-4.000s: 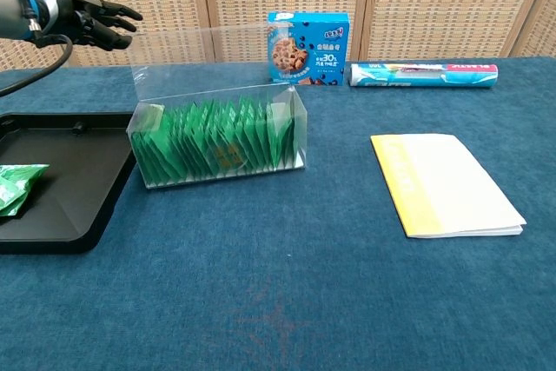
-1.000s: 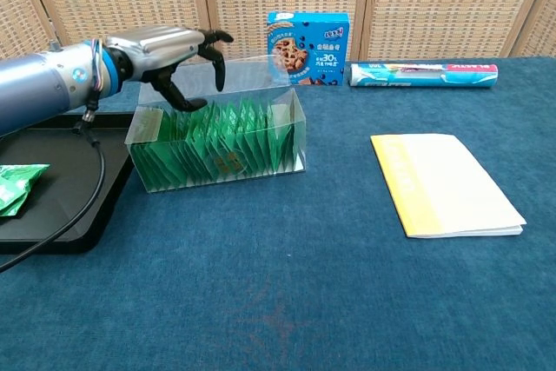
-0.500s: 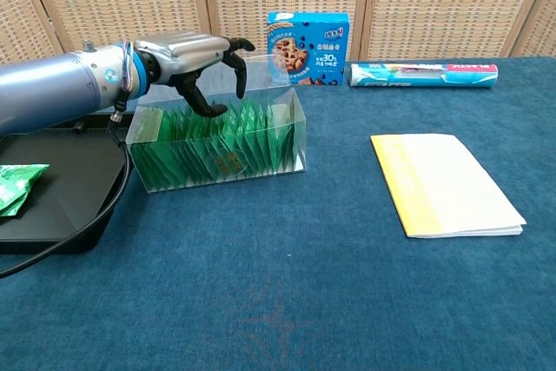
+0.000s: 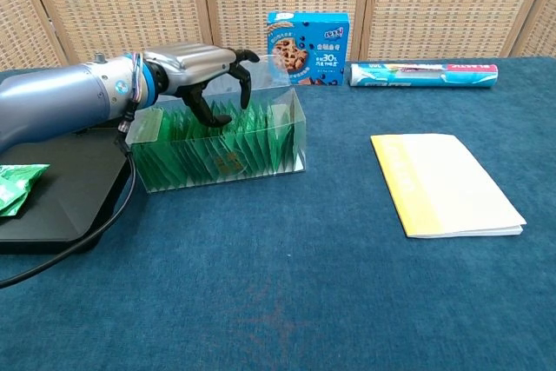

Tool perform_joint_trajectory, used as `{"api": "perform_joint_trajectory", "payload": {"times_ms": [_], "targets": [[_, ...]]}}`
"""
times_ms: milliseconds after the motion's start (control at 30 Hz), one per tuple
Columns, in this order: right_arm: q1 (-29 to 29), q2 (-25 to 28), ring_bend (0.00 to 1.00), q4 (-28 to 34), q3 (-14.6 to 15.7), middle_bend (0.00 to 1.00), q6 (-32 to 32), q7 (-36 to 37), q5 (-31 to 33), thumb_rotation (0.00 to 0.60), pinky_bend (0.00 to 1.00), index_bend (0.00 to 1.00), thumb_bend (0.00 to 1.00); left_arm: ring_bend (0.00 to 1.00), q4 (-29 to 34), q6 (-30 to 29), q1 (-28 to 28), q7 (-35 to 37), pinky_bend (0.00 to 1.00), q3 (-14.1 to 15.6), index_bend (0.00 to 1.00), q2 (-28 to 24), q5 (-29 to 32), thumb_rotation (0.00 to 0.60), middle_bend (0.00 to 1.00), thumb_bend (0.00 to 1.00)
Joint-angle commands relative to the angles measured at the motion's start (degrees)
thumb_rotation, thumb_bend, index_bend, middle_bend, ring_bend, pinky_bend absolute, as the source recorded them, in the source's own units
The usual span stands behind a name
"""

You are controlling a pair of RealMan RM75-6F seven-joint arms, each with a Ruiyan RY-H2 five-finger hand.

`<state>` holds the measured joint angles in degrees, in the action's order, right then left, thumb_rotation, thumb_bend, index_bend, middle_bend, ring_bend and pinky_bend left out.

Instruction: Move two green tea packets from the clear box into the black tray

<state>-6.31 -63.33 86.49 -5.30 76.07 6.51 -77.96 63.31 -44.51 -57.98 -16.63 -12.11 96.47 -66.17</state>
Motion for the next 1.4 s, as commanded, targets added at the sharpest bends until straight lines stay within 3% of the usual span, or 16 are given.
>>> {"api": "perform_joint_trajectory", "payload": {"times_ms": [33, 567, 1167, 1400], "targets": [[0.03, 0.03, 0.00, -0.09, -0.02, 0.00, -0.03, 0.14, 0.06, 0.600, 0.00, 0.00, 0.00, 0.00, -0.80, -0.13, 0.01, 0.05, 0.00, 0.06, 0.42, 0.55, 0.13, 0.600, 0.00, 0.40], [-0.02, 0.13, 0.00, -0.21, -0.04, 0.00, -0.26, 0.72, 0.05, 0.600, 0.00, 0.00, 0.00, 0.00, -3.20, -0.04, -0.30, 1.21, 0.00, -0.34, 0.45, 2.72, 0.27, 0.600, 0.00, 0.41], [0.07, 0.38, 0.00, -0.30, -0.17, 0.00, -0.22, 1.47, 0.13, 0.600, 0.00, 0.00, 0.00, 0.00, -4.71, 0.62, -0.79, 1.08, 0.00, -0.55, 0.53, 4.46, 0.77, 0.600, 0.00, 0.41], [0.06, 0.41, 0.00, -0.28, -0.16, 0.00, -0.29, 1.56, 0.15, 0.600, 0.00, 0.00, 0.00, 0.00, -4.90, 0.78, -0.79, 1.44, 0.00, -0.58, 0.57, 4.50, 0.66, 0.600, 0.00, 0.54]]}}
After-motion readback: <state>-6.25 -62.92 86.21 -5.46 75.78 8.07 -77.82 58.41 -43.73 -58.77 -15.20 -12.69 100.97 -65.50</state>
